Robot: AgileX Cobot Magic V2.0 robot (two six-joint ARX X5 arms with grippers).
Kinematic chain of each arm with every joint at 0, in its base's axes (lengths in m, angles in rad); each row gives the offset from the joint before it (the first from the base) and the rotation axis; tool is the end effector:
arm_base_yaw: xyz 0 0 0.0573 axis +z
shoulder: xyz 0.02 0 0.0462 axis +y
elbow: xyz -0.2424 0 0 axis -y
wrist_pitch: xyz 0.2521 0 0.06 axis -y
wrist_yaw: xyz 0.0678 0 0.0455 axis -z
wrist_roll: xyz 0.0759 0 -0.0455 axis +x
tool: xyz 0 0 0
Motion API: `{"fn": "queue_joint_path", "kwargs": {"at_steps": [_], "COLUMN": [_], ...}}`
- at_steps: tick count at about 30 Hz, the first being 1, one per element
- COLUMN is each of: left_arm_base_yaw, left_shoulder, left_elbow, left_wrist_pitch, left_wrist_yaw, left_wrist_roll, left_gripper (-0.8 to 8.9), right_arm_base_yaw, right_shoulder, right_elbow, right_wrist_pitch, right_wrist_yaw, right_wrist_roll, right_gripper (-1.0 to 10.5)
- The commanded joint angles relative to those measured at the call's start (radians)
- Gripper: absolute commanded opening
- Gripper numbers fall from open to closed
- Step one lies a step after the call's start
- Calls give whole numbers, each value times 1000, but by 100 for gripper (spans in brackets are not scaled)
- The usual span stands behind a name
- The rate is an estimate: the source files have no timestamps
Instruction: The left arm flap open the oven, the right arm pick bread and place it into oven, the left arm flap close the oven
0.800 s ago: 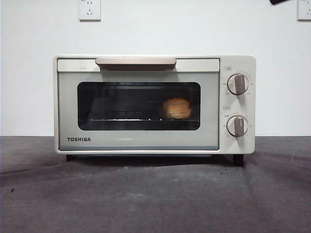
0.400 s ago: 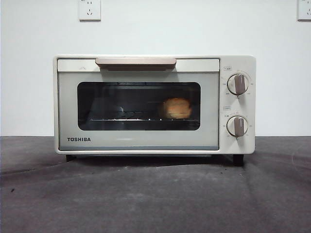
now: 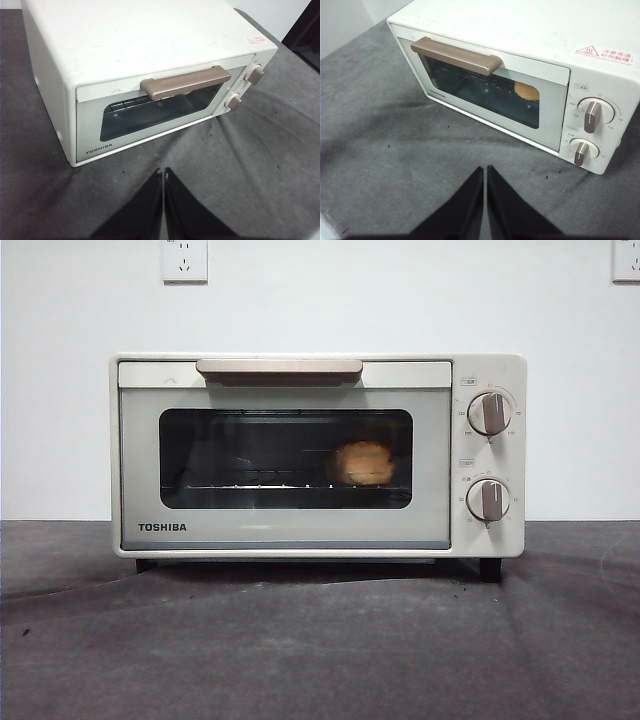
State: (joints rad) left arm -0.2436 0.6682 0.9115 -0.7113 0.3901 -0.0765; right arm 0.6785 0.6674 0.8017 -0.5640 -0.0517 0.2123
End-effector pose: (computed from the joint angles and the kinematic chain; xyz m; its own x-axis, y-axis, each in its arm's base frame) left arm 0.1707 -0.0722 0.3104 0.7093 -0.5681 -0.4172 0.5174 0.8216 -0.2393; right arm 0.1548 0.1298 0.2869 0.6744 0.6100 -0.4160 -0.5801 0.7863 0.2126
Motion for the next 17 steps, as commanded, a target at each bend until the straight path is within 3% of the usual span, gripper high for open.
{"fn": "queue_joint_path", "kwargs": {"at_steps": [1,3,9,12,17], "left_arm_base_yaw": [-3,10,109,161,215], "left_shoulder": [-1,-25,-145,-223,-345], "left_elbow": [19,18,-76,-179,-359], "left_wrist_pitch": [8,14,289,465,627], "left_wrist_yaw": [-3,-7,-21,-84,-192], "left_wrist_roll": [29,143,275,286,285], "left_gripper": [16,16,16,16,16], "right_arm_base_yaw": [5,5,5,5,5], "right_shoulder": [4,4,4,4,4], "right_elbow": [18,18,18,18,18], "right_wrist_pitch": [10,11,11,10,10], "right_wrist_yaw": [3,3,3,3,3], "right_wrist_roll": [-11,-11,-11,-11,-11], "right_gripper": [6,6,6,6,6]}}
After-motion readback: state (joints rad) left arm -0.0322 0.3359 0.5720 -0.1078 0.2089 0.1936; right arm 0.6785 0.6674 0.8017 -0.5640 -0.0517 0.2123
